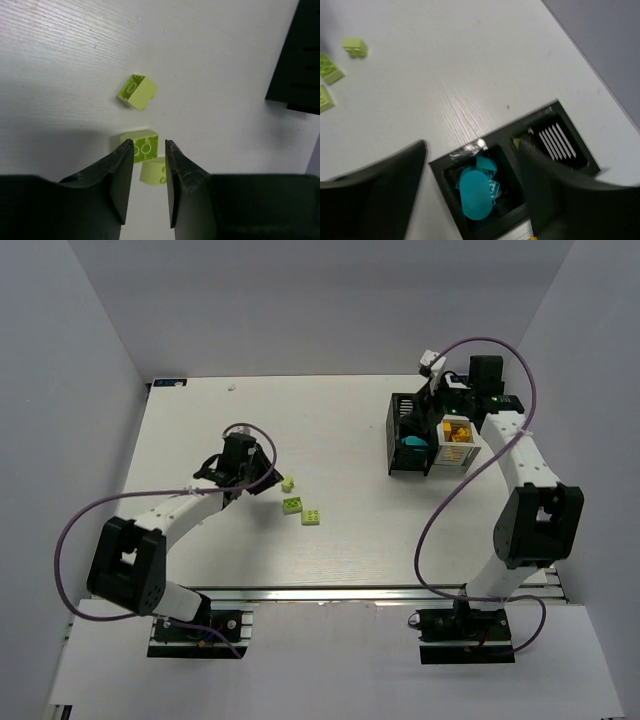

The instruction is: Sort the legos into containers by color

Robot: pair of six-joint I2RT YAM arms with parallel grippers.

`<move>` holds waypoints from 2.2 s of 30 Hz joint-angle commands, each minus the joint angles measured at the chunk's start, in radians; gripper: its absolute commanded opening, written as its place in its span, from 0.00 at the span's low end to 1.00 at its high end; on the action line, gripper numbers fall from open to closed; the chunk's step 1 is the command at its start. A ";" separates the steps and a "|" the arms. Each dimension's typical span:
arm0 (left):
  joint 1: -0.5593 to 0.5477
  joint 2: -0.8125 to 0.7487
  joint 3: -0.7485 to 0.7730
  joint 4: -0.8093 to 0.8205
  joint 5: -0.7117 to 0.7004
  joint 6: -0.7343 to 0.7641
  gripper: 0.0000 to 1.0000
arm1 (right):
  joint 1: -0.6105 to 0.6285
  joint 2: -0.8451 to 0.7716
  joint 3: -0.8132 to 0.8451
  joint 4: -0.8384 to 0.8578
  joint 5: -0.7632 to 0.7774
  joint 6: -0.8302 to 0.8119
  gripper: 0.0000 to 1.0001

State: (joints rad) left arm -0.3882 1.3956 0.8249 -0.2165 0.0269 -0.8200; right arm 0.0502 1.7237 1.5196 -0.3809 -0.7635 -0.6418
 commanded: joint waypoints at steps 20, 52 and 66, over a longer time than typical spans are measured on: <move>-0.121 0.421 0.456 -0.343 -0.235 0.515 0.64 | 0.131 -0.306 -0.319 -0.004 -0.165 0.053 0.59; -0.124 0.372 0.539 0.009 0.134 0.296 0.14 | 0.114 -0.443 -0.375 0.256 0.144 0.330 0.00; -0.195 0.761 1.023 0.446 0.312 0.056 0.13 | 0.020 -0.521 -0.429 0.370 0.267 0.505 0.00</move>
State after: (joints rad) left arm -0.5499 2.0888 1.7798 0.1448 0.2962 -0.7174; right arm 0.0818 1.2316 1.0973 -0.0673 -0.5095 -0.1829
